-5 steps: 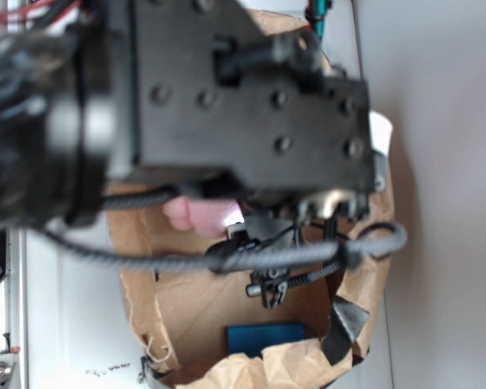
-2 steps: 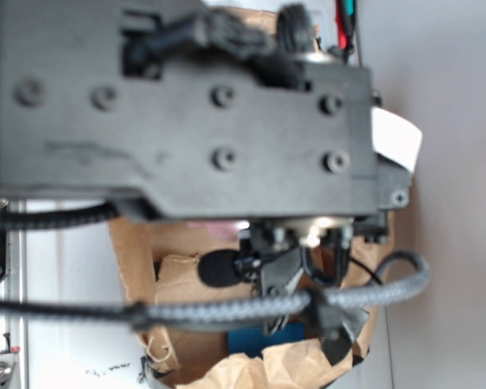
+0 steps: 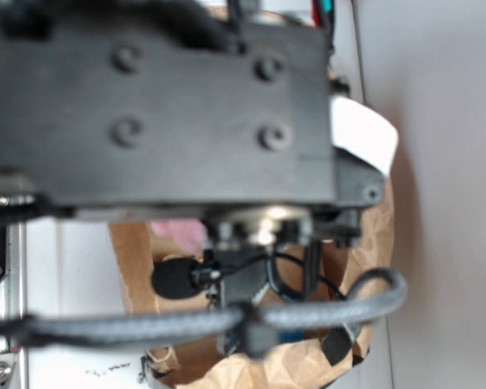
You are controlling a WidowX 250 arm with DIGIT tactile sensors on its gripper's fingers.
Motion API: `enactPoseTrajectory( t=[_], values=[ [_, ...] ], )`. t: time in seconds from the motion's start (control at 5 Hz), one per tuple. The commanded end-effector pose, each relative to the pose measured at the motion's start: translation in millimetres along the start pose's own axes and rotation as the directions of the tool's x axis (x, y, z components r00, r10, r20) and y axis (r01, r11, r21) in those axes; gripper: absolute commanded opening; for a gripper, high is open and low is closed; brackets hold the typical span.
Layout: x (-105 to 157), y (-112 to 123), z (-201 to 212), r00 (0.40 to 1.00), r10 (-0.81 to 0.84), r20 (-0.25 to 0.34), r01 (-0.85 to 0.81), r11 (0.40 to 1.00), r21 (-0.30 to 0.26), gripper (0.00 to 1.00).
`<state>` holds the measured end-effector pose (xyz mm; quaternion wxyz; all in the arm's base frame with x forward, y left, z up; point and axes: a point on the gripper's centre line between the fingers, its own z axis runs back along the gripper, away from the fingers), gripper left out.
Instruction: Grab the pink bunny.
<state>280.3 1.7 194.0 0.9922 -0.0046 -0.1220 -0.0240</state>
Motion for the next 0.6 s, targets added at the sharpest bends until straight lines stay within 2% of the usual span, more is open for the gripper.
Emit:
enactPoseTrajectory(
  t=[0.0, 0.2, 0.4],
  values=[
    [5.4, 6.9, 13.8, 0.998, 0.021, 0.060, -0.022, 1.000, 0.015, 0.00],
    [5.8, 6.7, 11.3, 0.998, 0.025, 0.053, -0.026, 0.999, 0.021, 0.00],
    [4.4, 5.8, 10.9, 0.998, 0.036, 0.050, -0.039, 0.998, 0.052, 0.00]
  ],
)
